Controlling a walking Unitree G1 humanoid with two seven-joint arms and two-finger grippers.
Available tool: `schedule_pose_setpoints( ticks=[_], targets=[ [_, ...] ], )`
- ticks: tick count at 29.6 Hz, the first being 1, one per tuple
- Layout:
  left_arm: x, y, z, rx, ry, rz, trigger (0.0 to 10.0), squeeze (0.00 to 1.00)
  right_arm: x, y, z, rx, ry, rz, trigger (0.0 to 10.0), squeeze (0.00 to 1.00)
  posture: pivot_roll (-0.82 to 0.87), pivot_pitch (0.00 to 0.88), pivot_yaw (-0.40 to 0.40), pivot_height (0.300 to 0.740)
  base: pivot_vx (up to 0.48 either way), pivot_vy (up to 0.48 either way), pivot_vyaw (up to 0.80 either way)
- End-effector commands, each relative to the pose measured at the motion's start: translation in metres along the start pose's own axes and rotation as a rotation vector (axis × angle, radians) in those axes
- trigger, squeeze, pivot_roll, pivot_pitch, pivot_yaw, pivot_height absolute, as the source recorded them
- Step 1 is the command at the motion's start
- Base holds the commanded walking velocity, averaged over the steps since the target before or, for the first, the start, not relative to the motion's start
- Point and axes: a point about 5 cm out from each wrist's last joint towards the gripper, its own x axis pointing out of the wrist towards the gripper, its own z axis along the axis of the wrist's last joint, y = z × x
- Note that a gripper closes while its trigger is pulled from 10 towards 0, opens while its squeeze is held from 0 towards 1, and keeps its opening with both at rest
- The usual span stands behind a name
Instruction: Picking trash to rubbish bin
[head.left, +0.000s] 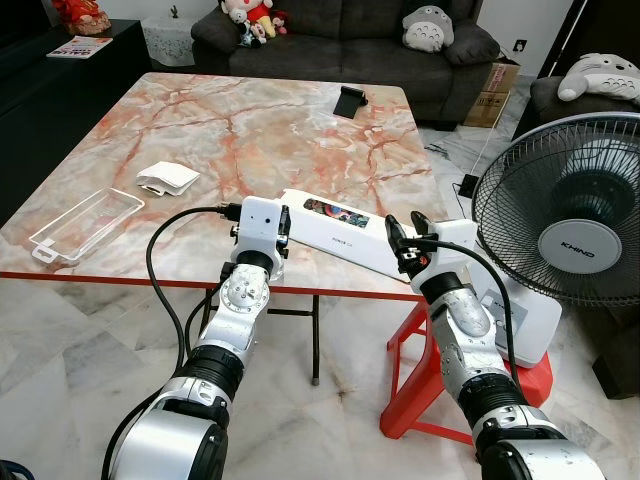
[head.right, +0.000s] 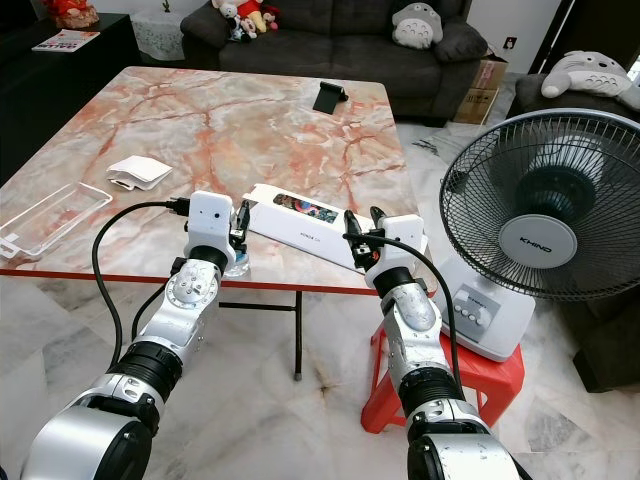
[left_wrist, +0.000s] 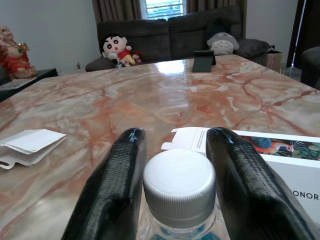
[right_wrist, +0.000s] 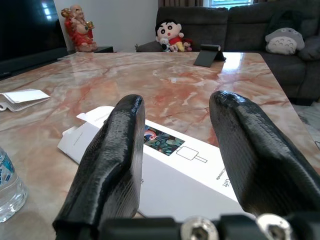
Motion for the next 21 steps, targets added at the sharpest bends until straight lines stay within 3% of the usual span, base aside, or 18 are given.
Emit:
schedule_pose_setpoints(
  ticks=[1, 17, 18, 19, 20, 21],
  targets=[
    [-0.001, -0.001, -0.002, 0.015, 0.014, -0.002, 0.0, 0.0, 0.0, -0.003, 0.0, -0.005, 0.009, -0.007, 10.0, 0.0, -0.05, 0.031, -0.07, 0.74, 0.0, 0.0, 0.0],
    [-0.001, -0.001, 0.003, 0.003, -0.028, 0.014, 0.0, 0.0, 0.0, -0.003, 0.0, -0.008, 0.012, -0.004, 10.0, 0.0, -0.05, 0.029, -0.073, 0.74, 0.0, 0.0, 0.0],
    [-0.001, 0.001, 0.008, -0.007, -0.062, 0.03, 3.1, 0.0, 0.0, -0.003, 0.001, -0.007, 0.011, -0.004, 10.0, 0.0, -0.05, 0.029, -0.073, 0.74, 0.0, 0.0, 0.0],
    [-0.001, 0.001, 0.008, -0.007, -0.062, 0.03, 3.1, 0.0, 0.0, -0.003, 0.001, -0.007, 0.011, -0.004, 10.0, 0.0, -0.05, 0.029, -0.073, 0.74, 0.0, 0.0, 0.0],
    [-0.001, 0.001, 0.009, -0.011, -0.072, 0.034, 7.9, 0.0, 0.0, -0.003, 0.001, -0.007, 0.01, -0.004, 10.0, 0.0, -0.05, 0.029, -0.073, 0.74, 0.0, 0.0, 0.0],
    [-0.001, 0.002, 0.011, -0.015, -0.089, 0.041, 10.0, 0.0, 0.0, -0.003, 0.001, -0.006, 0.009, -0.004, 10.0, 0.0, -0.05, 0.028, -0.073, 0.74, 0.0, 0.0, 0.0]
  ],
)
